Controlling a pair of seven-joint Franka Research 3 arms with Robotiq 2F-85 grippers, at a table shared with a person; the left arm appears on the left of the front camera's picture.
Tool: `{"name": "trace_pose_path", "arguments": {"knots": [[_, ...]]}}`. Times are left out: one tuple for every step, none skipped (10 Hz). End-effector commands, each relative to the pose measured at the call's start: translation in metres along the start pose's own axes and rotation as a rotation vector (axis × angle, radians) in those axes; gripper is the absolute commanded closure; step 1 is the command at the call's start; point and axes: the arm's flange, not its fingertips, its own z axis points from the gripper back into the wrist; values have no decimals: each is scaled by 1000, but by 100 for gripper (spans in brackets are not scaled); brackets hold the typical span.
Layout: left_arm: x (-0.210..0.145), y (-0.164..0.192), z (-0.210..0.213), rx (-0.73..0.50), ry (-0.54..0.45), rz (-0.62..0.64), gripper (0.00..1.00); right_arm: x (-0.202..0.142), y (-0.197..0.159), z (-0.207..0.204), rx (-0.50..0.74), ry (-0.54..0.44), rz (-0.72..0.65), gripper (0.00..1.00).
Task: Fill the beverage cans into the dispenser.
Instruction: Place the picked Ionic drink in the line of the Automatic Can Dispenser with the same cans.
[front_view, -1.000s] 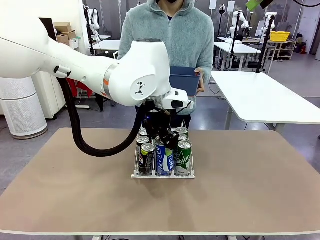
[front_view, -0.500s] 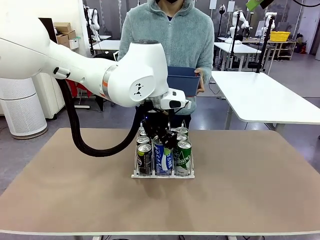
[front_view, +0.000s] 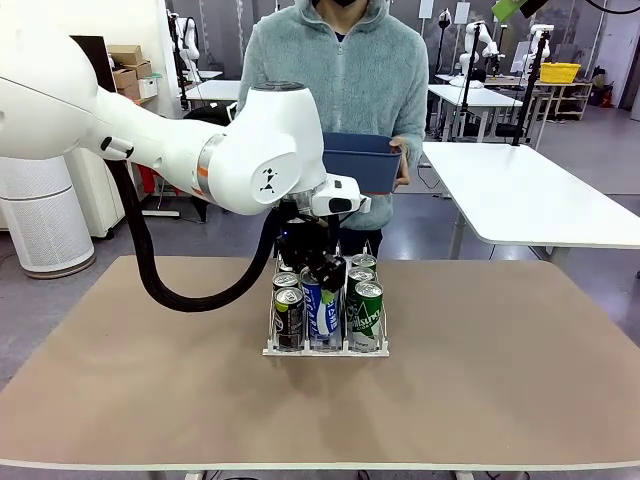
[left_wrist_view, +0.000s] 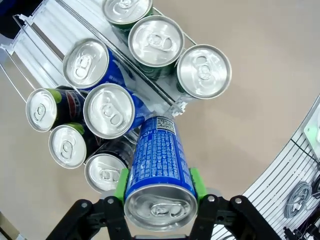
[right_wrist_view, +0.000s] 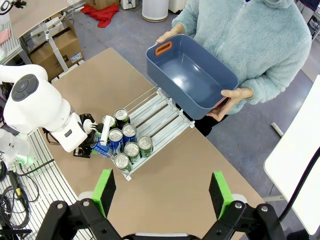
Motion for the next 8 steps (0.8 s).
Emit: {"name": "trace_pose_path", "arguments": {"knots": [[8, 17, -9, 88, -47, 34, 43, -2, 0, 0, 6, 6, -2, 0], [10, 16, -14, 100, -49, 41, 43, -2, 0, 0, 6, 6, -2, 0], [12, 18, -20, 124, -33, 42, 43, -2, 0, 0, 6, 6, -2, 0], [13, 19, -22, 142, -35, 46, 43, -2, 0, 0, 6, 6, -2, 0], [16, 19, -24, 147, -45, 56, 43, -2, 0, 0, 6, 6, -2, 0], [18, 18, -24, 150, -54, 66, 43, -2, 0, 0, 6, 6, -2, 0], [18, 18, -24, 145, -50, 65, 43, -2, 0, 0, 6, 6, -2, 0], [17, 18, -29, 127, -33, 62, 43, -2, 0, 0, 6, 6, -2, 0]]}}
